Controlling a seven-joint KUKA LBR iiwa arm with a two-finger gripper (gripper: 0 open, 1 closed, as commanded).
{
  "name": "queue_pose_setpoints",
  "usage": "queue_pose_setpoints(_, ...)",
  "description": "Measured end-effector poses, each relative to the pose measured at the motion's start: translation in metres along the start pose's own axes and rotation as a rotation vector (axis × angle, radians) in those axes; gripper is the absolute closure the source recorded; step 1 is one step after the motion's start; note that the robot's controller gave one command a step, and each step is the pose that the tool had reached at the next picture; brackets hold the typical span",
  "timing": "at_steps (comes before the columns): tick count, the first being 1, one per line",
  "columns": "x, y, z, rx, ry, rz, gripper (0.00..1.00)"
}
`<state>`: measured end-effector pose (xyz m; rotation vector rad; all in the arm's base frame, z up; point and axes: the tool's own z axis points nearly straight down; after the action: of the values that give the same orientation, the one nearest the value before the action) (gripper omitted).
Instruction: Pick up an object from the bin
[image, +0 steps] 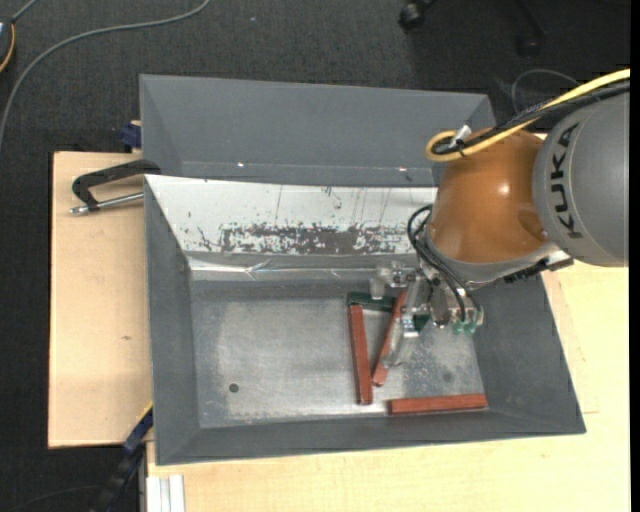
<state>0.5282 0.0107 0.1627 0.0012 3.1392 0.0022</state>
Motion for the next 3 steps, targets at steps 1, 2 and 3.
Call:
queue_pose_setpoints(1,-0.047,-0.038,0.092,0.0,0.0,-0.407,0.0)
queue_pose_setpoints(2,-0.051,-0.038,0.085,0.001,-0.01,-0.407,1.0)
queue_pose_setpoints(3,-0.011,-0.065,-0.072,0.005,-0.01,-0.447,1.0)
